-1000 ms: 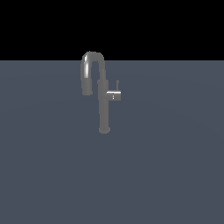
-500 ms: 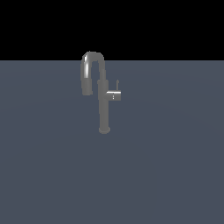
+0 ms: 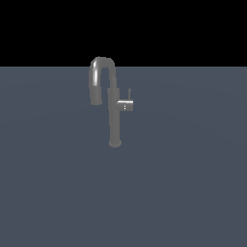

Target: Turn on the faucet by rotating a designated handle.

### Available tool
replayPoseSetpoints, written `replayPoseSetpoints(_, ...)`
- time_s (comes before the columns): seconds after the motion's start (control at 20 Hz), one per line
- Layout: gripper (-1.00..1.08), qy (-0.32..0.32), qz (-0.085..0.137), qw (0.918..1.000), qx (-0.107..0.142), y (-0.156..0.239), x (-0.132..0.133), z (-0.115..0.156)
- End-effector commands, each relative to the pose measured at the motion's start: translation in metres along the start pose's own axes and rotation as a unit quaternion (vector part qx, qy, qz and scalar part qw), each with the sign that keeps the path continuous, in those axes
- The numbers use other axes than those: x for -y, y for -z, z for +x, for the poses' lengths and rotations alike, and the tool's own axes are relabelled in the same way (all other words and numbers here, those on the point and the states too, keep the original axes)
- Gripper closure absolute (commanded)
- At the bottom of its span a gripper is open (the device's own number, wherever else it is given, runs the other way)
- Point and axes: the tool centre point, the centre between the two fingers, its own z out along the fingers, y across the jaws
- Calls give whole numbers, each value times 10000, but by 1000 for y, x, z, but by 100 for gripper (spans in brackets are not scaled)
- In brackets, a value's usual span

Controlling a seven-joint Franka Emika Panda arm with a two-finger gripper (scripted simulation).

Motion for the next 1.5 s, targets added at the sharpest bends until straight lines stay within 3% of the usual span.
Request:
replayPoseSetpoints(0.0,108,-242,243,9992,211,-2,2,16)
replayPoseSetpoints(0.4,108,-1039,1056,9847,916,-13,5,67)
replayPoseSetpoints(0.75,108,-1758,1799,9552,1557,-30,3,113)
replayPoseSetpoints(1.1,108,-2454,2519,9104,2178,-53,-3,156)
replayPoseSetpoints(1.45,108,-3129,3213,8495,2778,-83,-11,194)
